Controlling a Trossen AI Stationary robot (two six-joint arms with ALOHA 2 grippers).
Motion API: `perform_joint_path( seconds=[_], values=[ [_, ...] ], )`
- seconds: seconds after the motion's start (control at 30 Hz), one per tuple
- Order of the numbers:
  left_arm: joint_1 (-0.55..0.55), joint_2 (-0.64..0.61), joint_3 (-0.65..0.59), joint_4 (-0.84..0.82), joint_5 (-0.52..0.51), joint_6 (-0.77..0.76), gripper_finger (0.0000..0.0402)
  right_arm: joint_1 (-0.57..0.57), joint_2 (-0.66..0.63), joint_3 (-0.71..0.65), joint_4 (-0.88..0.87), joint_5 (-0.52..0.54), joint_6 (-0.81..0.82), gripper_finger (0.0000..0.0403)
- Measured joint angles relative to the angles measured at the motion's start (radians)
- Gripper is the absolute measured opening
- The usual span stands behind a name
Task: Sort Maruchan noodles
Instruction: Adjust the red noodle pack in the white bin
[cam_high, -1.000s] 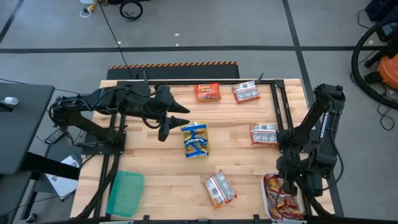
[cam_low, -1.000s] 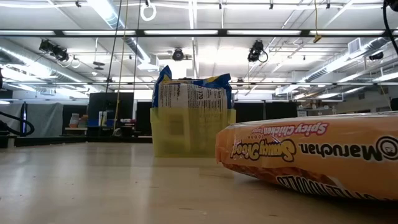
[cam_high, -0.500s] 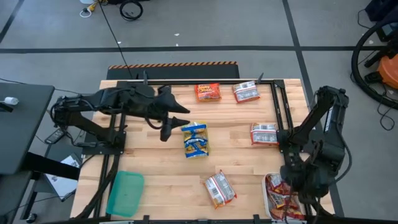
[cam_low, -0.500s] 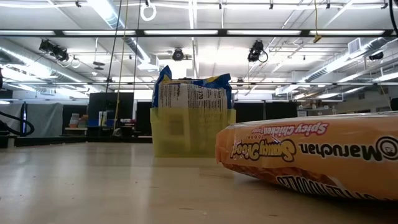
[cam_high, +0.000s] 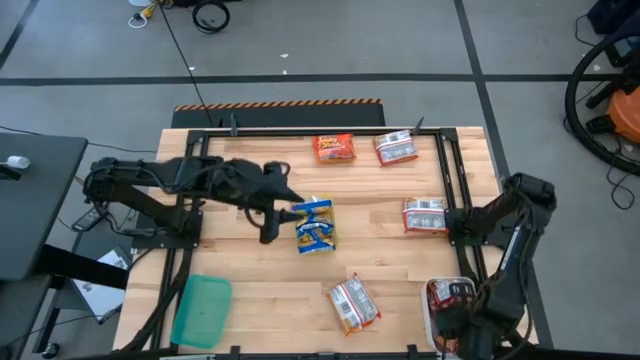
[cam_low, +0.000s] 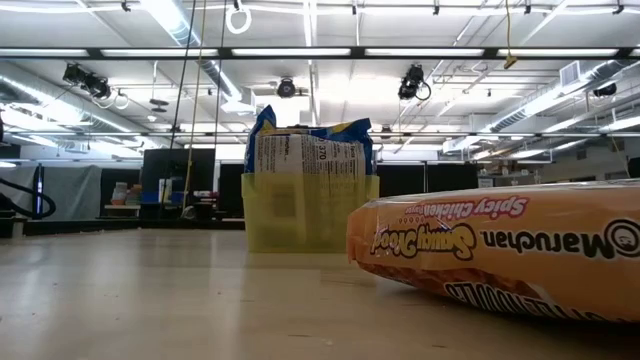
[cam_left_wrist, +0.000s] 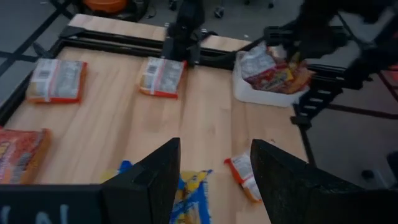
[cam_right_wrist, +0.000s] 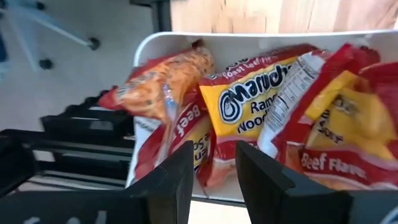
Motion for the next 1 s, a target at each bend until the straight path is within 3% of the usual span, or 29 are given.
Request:
perform_joint_path(
  seconds=[0.33,0.57,0.77,1.0],
  values=[
    [-0.081,-0.013,0.0,-0.049,0.002,0.0,0.0199,-0.001,0.118,0.0,0.009,-0.074,-0.018,0.0111],
    [-0.091,-0.079,0.002,-0.095,-0.006,0.001,0.0199,-0.06,0.045,0.0,-0.091,-0.065,0.035,0.0011],
    [-0.09,-0.111,0.002,-0.12,-0.006,0.027,0.0199,-0.114,-0.018,0.001,-0.203,-0.015,0.016,0.0006],
    [-0.105,-0.112,0.002,-0.19,-0.007,-0.011,0.0199,-0.061,0.003,-0.007,0.068,-0.067,0.047,0.0042]
  ],
)
